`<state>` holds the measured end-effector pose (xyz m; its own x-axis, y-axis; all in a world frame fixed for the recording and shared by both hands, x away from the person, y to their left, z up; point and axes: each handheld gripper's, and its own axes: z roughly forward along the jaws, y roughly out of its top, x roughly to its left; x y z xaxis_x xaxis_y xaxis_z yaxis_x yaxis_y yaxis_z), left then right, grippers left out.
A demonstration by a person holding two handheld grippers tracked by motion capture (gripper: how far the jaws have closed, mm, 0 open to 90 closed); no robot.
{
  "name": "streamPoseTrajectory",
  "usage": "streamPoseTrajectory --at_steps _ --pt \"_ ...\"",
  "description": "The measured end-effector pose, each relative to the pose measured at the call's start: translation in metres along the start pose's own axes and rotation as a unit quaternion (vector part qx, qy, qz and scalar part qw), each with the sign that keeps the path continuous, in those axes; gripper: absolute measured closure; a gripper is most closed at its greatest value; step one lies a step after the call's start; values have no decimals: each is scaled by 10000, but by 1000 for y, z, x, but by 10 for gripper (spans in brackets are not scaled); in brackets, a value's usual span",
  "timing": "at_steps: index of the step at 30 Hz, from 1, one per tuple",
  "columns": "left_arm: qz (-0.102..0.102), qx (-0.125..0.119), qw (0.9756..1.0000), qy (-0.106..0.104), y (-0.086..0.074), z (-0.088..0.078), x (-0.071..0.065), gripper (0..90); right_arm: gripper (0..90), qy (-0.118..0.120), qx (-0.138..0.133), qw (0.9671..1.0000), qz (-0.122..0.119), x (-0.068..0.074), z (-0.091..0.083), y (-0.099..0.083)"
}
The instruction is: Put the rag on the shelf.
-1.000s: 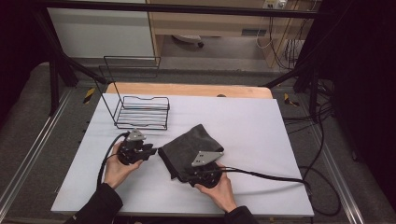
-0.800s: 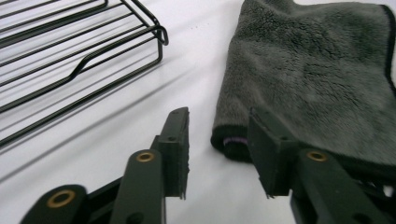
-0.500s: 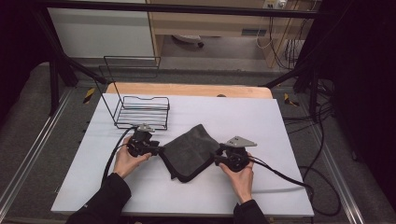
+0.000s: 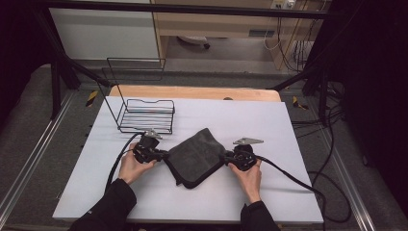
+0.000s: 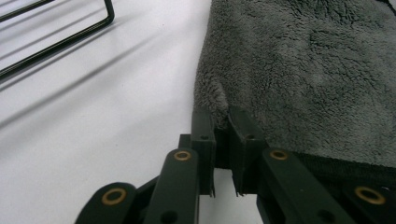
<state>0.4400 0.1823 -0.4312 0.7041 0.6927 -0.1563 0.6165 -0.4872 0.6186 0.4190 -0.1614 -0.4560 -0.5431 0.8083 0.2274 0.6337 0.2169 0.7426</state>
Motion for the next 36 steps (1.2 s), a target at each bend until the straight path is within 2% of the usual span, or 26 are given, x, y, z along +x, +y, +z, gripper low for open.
streamPoseTrajectory --at_steps 2,4,6,7,9,10,11,12,15,16,17,20,22,23,24,25,26,27,28,29,32,33,36 --pt "-51 3 10000 -29 -1 -3 -1 828 772 74 -5 10000 16 0 -2 2" --pt "-77 -45 9999 -60 -3 -7 -5 830 786 81 -11 10000 10 -1 -2 3" --pt "-80 -53 9999 -120 -7 -15 -9 833 798 72 -95 9999 -63 -1 -3 5" --pt "-82 -44 9999 -145 -9 -19 -12 835 801 142 -154 9997 -115 -1 -2 8" --pt "-73 -53 9998 -194 -19 -31 -22 835 801 199 -136 9994 -235 1 -1 14" --pt "-73 -53 9998 -194 -19 -31 -22 835 801 247 -107 9990 -344 3 0 18" --pt "-103 -33 9998 -185 -29 -39 -29 835 800 299 -61 9987 -410 5 1 21" --pt "-103 -33 9998 -185 -29 -39 -29 834 800 299 -61 9987 -410 5 1 21" --pt "-418 -134 9989 -177 -53 -51 -41 834 798 558 65 9954 -773 17 11 35" --pt "-418 -134 9989 -177 -53 -51 -41 833 798 558 65 9954 -773 17 11 35" --pt "-482 -162 9986 -161 -65 -56 -49 833 796 667 63 9936 -912 23 18 40" --pt "-482 -208 9986 -17 -77 -58 -58 828 790 725 84 9919 -1043 32 29 43" --pt "-462 -210 9987 17 -77 -59 -59 824 781 687 119 9919 -1066 34 33 43" --pt "-382 -224 9990 108 -74 -59 -59 809 725 590 45 9924 -1079 36 37 40" --pt "-382 -224 9990 108 -74 -59 -59 796 672 537 -2 9929 -1064 36 36 40" --pt "-364 -238 9989 145 -73 -59 -58 796 672 537 -2 9929 -1064 36 36 40" --pt "-335 -240 9990 168 -70 -59 -55 738 565 507 -164 9927 -1079 40 28 39" --pt "-335 -267 9989 214 -69 -59 -54 738 565 507 -164 9927 -1079 40 28 39" --pt "-338 -338 9984 286 -65 -60 -51 662 435 500 -263 9927 -1064 45 19 36" --pt "-307 -352 9983 345 -62 -61 -49 630 400 487 -306 9927 -1063 49 14 33" --pt "-329 -353 9980 413 -51 -56 -41 585 386 550 -281 9930 -1005 57 6 26" --pt "-371 -328 9981 369 -48 -53 -37 578 378 665 -163 9933 -934 66 0 16" --pt "-399 -131 9987 272 -44 -42 -30 593 378 704 36 9938 -863 78 -5 -2"
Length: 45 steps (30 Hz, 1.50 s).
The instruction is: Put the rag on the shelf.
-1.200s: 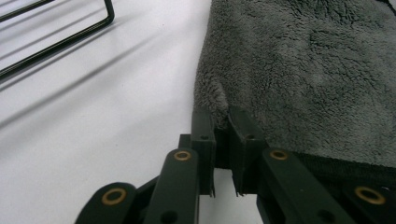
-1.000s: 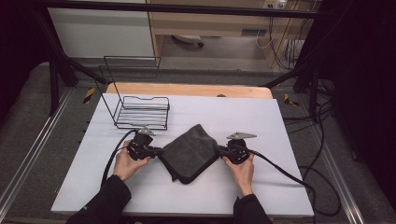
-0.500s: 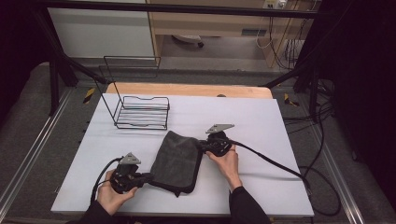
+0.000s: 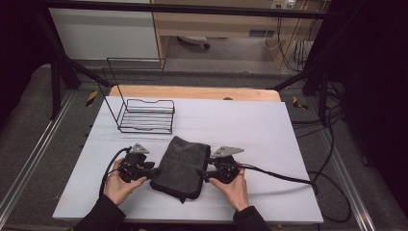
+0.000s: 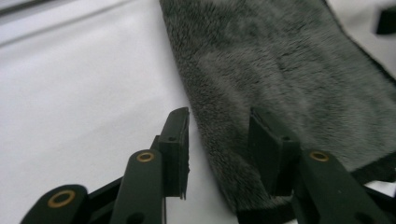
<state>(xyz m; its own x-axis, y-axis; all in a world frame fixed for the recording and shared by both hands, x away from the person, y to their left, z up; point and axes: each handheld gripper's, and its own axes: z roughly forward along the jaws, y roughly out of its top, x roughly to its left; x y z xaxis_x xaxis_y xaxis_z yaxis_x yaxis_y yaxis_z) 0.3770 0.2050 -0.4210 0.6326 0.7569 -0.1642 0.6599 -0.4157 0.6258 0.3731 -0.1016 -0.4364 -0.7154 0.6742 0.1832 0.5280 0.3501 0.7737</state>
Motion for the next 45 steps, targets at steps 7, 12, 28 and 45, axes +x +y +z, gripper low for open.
streamPoseTrajectory --at_steps 7,12,28,45 --pt "-94 221 9992 -330 -7 8 0 747 503 136 191 9995 201 13 9 -18" --pt "-266 234 9986 -382 -11 7 -1 824 581 101 225 9995 203 13 11 -19" --pt "-212 58 9997 -87 -39 -14 -25 858 701 417 55 9991 -61 8 16 -13" --pt "242 -472 9985 135 -28 -25 -3 439 215 323 -242 9992 -29 -1 -6 -7"
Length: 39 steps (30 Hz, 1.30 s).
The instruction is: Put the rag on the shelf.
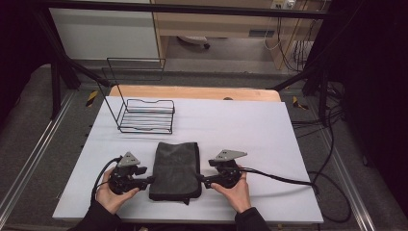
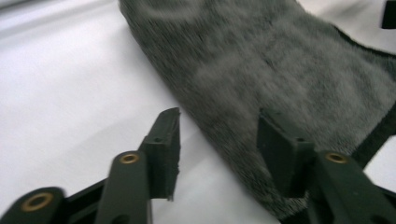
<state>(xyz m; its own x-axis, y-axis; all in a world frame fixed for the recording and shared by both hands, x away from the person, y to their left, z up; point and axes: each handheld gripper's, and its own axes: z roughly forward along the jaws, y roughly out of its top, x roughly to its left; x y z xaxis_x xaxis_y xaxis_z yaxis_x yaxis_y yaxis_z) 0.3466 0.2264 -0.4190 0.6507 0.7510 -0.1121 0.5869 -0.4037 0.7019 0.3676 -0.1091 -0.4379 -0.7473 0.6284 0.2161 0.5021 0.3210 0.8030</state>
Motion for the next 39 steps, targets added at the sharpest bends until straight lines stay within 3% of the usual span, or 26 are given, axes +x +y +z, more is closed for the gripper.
streamPoseTrajectory --at_steps 8,12,18,23,27,31,35,39 --pt "-109 68 9999 -96 16 4 14 155 105 3 -130 9998 143 -15 -15 -2" --pt "-93 42 9999 -19 26 8 19 108 75 34 -147 9998 159 -18 -18 -3" --pt "-80 -73 9997 230 46 15 25 131 46 -25 65 10000 38 -18 -16 -8" --pt "-225 -154 9994 198 57 28 33 158 38 -89 186 9998 44 -16 -17 -13" --pt "-322 -144 9988 327 63 41 41 196 38 -91 163 9998 20 -15 -18 -13" --pt "-563 -241 9977 292 65 51 49 252 37 -91 203 9997 43 -15 -18 -14" --pt "-567 -181 9974 398 64 60 55 369 37 -90 243 9997 48 -15 -15 -15" --pt "-623 -40 9973 375 61 68 59 429 39 -75 244 9997 44 -15 -15 -16"
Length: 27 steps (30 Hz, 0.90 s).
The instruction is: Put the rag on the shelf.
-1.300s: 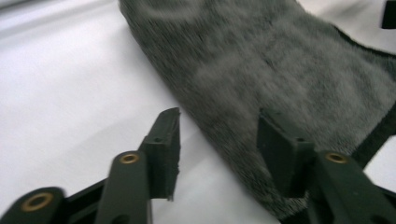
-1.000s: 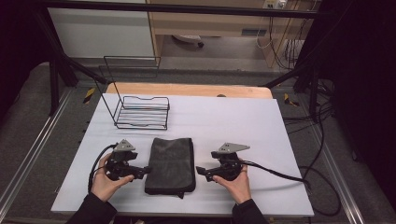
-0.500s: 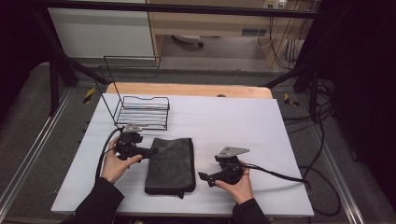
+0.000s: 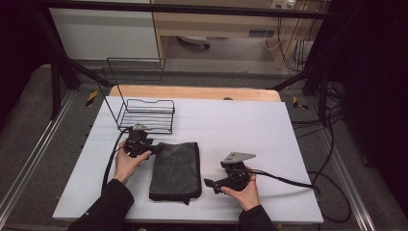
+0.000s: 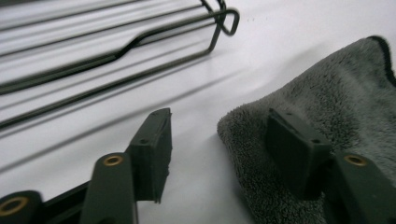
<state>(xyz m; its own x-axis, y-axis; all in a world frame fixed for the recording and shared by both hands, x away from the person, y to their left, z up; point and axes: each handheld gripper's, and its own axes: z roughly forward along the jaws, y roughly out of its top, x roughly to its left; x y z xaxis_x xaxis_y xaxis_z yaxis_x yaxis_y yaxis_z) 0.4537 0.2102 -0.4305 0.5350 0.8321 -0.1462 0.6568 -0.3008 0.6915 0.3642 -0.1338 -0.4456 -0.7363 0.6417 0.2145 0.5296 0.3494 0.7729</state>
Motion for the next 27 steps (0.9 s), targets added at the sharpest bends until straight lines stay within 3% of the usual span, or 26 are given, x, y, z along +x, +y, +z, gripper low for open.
streamPoseTrajectory --at_steps 6,16,21,27 --pt "-28 158 9998 -119 -2 9 0 527 39 10 48 10000 10 0 3 -1" --pt "-34 300 9993 -222 -7 9 -8 687 39 25 67 9999 75 0 5 -2" --pt "-205 340 9983 -422 -8 10 -3 719 42 -20 21 9999 131 -3 7 1" --pt "-90 356 9990 -265 -7 10 -9 756 71 -96 -218 9989 396 -8 10 14"
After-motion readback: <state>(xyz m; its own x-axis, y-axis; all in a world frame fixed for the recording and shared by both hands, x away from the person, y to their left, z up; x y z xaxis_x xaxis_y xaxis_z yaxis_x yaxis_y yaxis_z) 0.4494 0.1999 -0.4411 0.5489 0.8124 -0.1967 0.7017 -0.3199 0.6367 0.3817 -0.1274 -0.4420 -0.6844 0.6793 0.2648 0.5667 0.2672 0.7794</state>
